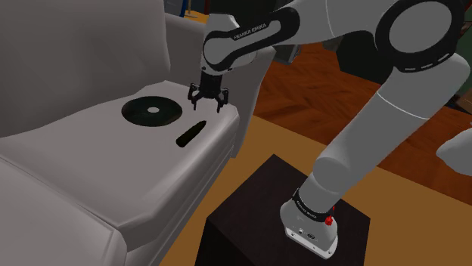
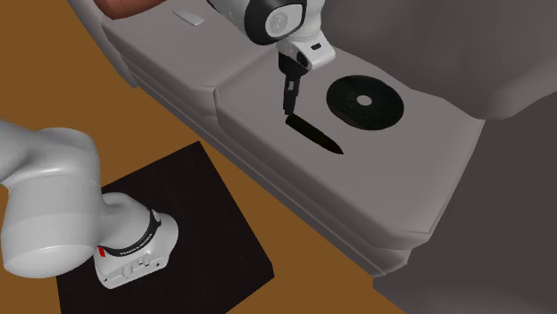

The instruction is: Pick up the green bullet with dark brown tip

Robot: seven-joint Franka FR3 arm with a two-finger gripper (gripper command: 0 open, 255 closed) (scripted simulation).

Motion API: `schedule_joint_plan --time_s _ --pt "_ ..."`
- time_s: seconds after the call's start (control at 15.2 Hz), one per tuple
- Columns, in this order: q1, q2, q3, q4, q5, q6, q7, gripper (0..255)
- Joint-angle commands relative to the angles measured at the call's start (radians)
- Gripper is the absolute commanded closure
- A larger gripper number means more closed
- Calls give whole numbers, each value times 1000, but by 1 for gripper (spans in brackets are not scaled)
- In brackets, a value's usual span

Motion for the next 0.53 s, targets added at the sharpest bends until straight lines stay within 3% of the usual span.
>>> schedule_joint_plan --time_s 0.0,0.46 --pt "-8 79 1 32 -20 38 89 0" --pt "-7 347 -47 188 -76 117 347 0"
